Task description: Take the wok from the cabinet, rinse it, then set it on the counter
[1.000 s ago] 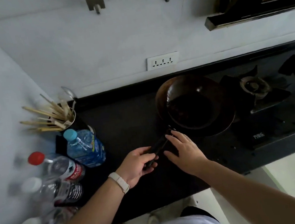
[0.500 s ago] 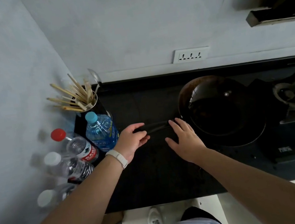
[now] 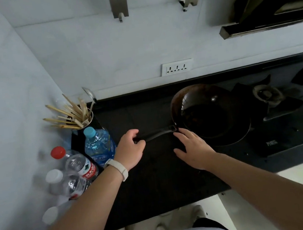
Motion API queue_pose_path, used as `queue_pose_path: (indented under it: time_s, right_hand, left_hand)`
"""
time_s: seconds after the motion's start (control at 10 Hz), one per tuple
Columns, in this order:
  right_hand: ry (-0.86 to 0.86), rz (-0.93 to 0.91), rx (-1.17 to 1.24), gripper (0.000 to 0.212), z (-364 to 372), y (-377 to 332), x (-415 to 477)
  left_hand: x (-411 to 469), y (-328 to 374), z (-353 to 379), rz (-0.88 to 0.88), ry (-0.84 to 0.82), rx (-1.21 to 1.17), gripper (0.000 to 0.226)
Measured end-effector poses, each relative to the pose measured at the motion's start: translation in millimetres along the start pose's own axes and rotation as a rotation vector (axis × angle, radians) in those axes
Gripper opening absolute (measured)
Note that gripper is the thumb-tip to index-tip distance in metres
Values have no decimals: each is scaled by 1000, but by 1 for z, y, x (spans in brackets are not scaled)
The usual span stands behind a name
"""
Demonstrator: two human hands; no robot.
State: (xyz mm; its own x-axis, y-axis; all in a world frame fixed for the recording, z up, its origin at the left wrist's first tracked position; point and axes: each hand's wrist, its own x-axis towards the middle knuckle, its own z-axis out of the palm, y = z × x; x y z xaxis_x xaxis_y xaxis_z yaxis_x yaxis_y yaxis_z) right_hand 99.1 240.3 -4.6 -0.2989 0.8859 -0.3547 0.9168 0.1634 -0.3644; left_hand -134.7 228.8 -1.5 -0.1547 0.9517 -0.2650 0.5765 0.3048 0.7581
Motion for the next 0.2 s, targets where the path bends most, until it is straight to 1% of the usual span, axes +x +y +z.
queue_pose_path:
  time_s: [0.1,0.2]
  right_hand:
    - [97,8,-53,68,-13,7,-25]
    - [218,30,-123,66,-31,13,-49]
  left_hand:
    - [-11,11,2,200,45,243,54]
    - [-15,29,1,409,98,404,54]
